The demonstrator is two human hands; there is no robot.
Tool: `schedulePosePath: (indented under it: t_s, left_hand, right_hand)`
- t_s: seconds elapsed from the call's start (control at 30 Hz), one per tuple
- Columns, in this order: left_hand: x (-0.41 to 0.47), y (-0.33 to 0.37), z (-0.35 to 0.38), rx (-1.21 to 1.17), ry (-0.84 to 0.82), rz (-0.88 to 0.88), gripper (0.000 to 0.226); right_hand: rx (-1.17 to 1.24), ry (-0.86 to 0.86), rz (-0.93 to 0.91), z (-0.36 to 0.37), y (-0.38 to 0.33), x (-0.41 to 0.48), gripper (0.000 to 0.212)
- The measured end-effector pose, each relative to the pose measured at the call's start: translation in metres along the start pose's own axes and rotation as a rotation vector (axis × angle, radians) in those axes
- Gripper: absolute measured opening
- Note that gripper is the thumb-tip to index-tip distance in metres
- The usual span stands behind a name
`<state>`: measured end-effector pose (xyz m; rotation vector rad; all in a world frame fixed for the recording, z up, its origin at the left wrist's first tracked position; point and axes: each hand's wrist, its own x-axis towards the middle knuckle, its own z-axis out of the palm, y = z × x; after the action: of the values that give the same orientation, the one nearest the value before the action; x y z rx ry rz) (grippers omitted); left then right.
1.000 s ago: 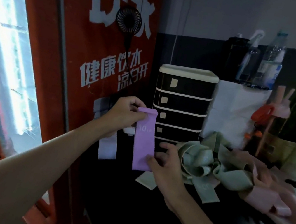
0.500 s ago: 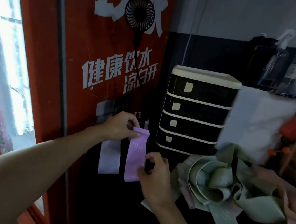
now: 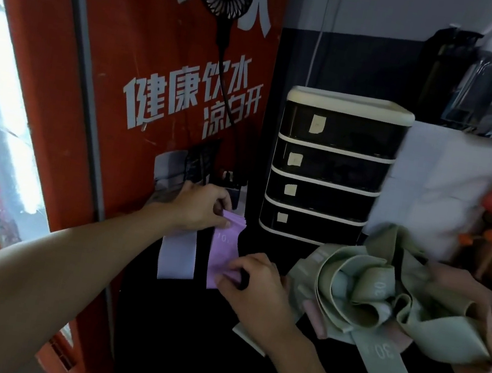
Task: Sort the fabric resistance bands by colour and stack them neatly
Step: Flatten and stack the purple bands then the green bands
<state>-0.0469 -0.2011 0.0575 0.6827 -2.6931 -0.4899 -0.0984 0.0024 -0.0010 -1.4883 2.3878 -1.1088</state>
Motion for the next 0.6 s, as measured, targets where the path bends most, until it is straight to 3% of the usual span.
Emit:
schedulePosePath:
  t_s: [0.2, 0.33, 0.5, 0.6]
  left_hand:
    - [-0.005, 0.011, -0.002, 0.19, 0.003, 0.069, 0.033]
    - [-0.012, 0.015, -0.011, 0.24, 0.053, 0.216, 0.018]
    - [-0.024, 0.018, -0.009, 0.36, -0.247, 0.248, 0.022]
    - [-0.024, 0.019, -0.009, 0.38, -0.297, 0.243, 0.02]
  right_hand:
    - [-0.029, 0.033, 0.007, 0.001, 0.002, -0.001, 0.025]
    - [-0.032, 0.048, 0.011, 0.002, 0.004, 0.0, 0.024]
    - [-0.017, 0.048, 0.005, 0.001, 0.003, 0.0, 0.024]
    - [-0.019, 0.054, 0.008, 0.001, 0.004, 0.0, 0.027]
